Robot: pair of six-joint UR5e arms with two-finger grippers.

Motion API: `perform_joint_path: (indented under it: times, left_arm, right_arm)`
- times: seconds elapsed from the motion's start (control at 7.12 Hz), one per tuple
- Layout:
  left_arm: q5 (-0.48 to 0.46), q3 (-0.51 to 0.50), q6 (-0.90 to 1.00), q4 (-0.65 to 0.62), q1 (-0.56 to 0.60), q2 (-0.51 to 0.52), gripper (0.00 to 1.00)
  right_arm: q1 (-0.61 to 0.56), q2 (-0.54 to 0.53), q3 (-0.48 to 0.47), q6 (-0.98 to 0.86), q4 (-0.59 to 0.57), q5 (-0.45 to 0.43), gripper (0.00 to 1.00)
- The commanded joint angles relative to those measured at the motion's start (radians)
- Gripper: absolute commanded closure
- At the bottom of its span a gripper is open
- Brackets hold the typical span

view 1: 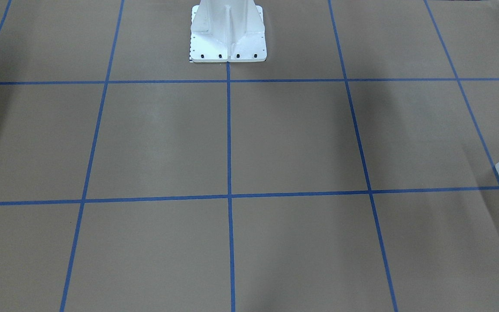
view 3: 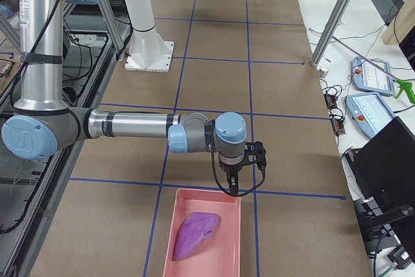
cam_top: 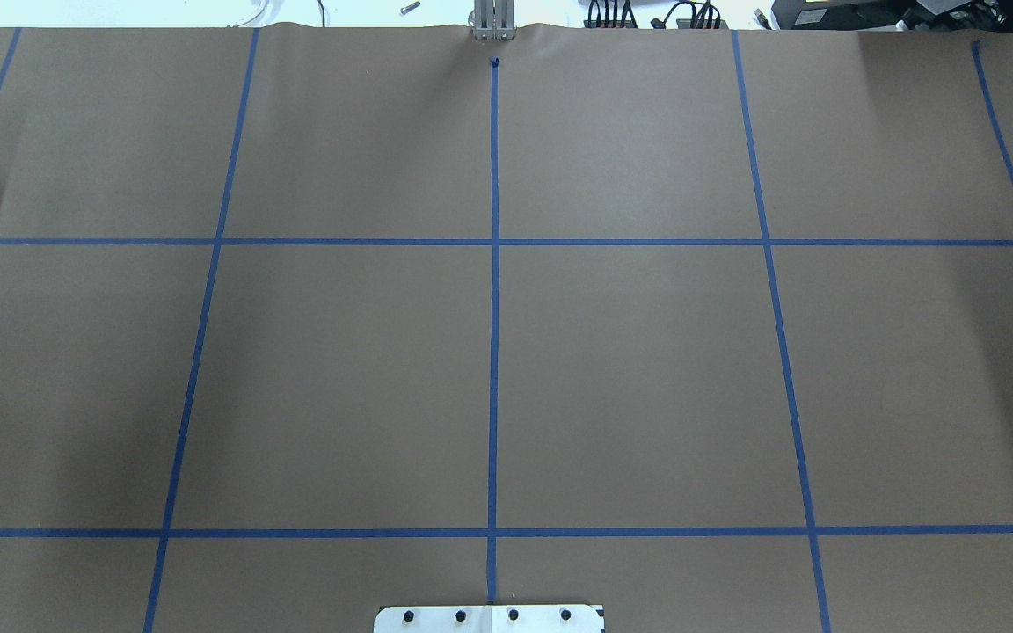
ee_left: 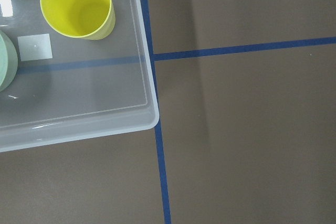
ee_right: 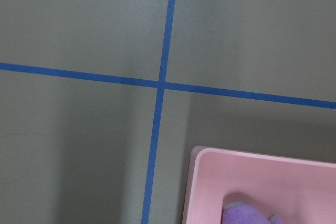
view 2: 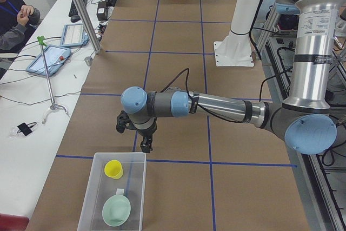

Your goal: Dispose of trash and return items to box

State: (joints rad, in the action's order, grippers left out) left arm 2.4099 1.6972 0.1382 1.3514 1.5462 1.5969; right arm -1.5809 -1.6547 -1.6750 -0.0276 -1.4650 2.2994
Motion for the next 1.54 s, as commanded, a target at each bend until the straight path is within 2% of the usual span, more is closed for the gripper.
perform_joint_path:
  times: [0.0, 1.4]
  left_arm:
    - [0.000, -0.002, 0.000, 0.000, 0.000, 0.000, 0.01]
    - [0.000, -0.004, 0.003, 0.000, 0.000, 0.000, 0.01]
  right_arm:
    - [0.002, 0.001, 0.000, 0.000, 0.000, 0.000, 0.00]
    - [0.013, 0.001, -0.018, 0.000, 0.000, 0.000, 0.00]
